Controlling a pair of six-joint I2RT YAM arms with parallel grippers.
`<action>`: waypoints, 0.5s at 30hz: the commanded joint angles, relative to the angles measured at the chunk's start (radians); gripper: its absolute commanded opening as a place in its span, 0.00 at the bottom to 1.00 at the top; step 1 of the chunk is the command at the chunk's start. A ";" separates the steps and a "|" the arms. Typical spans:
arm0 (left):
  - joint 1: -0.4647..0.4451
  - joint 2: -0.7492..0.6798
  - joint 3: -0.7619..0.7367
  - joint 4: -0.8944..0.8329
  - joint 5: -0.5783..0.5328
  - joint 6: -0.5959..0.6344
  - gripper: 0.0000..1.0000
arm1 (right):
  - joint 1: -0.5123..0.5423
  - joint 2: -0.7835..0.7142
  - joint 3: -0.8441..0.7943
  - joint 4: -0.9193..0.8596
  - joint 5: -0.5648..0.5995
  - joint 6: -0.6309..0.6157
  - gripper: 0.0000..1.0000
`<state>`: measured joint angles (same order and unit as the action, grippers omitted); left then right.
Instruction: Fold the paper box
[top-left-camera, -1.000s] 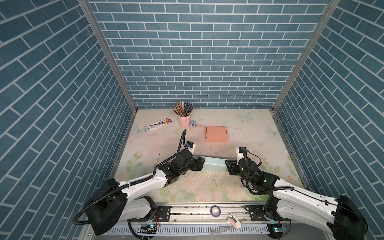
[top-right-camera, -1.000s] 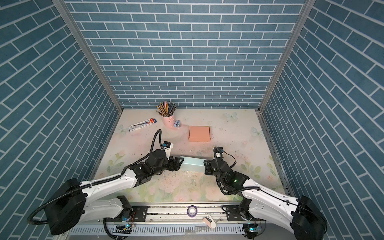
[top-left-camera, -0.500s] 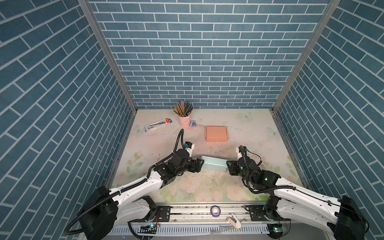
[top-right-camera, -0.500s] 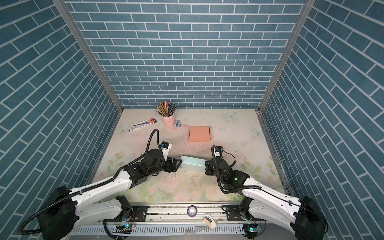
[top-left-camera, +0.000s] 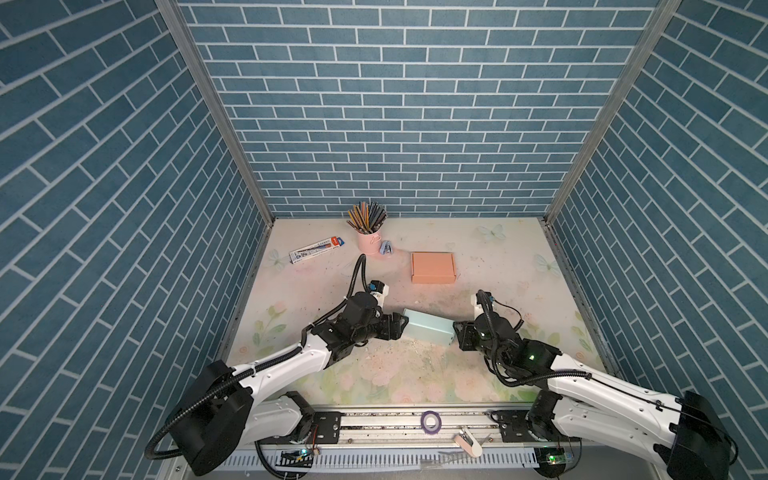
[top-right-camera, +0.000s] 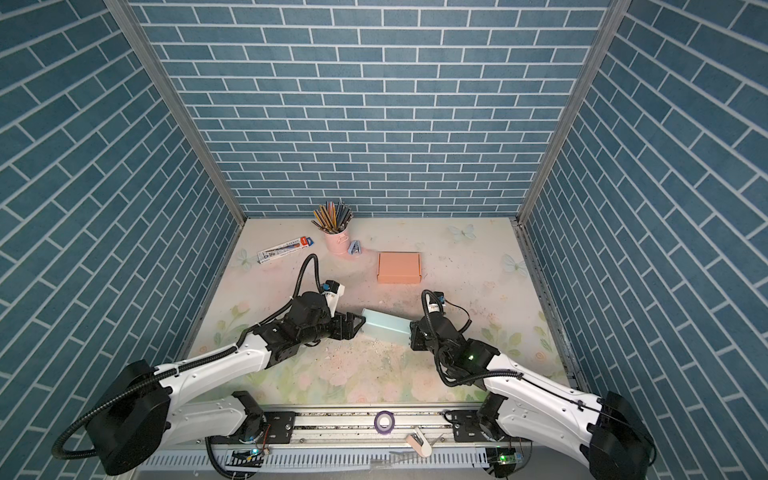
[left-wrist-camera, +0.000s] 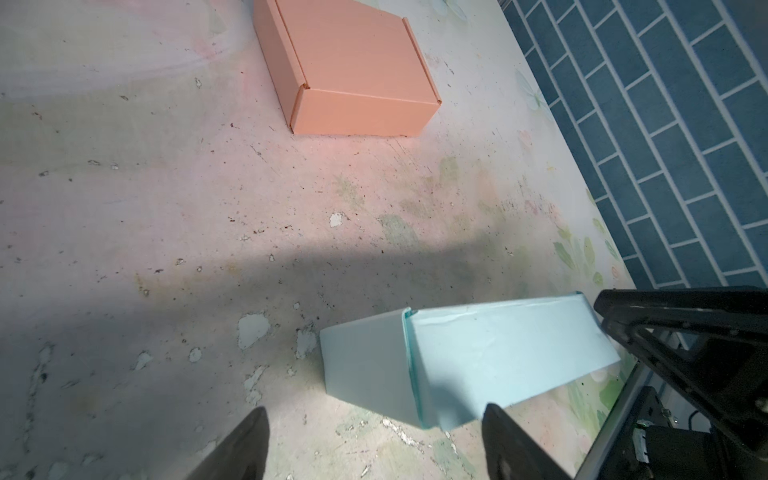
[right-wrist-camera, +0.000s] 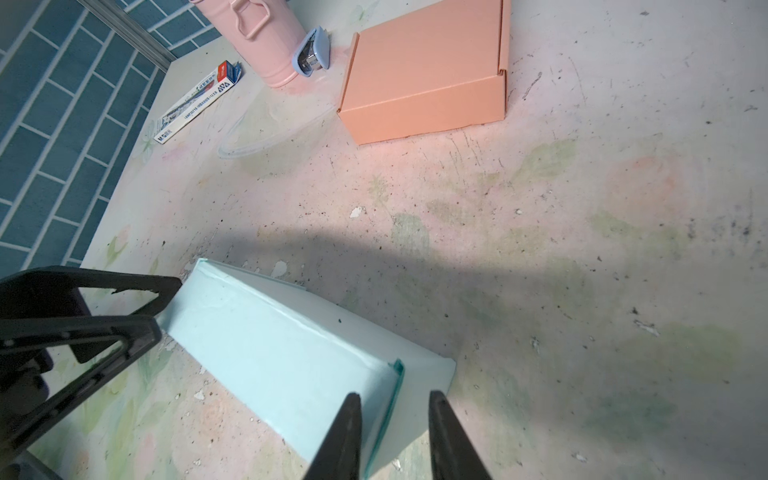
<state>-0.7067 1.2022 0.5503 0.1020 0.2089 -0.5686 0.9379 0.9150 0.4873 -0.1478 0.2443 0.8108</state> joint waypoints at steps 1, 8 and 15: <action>0.012 -0.030 0.016 0.030 0.027 -0.008 0.80 | -0.001 -0.032 0.014 0.027 -0.014 -0.011 0.29; 0.039 -0.025 0.020 0.030 0.037 -0.003 0.79 | -0.001 -0.051 0.007 0.042 -0.022 -0.009 0.29; 0.061 0.042 0.029 0.078 0.068 -0.002 0.74 | -0.001 -0.031 -0.006 0.065 -0.057 0.004 0.27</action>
<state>-0.6544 1.2224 0.5533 0.1444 0.2584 -0.5694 0.9379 0.8783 0.4870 -0.1013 0.2054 0.8108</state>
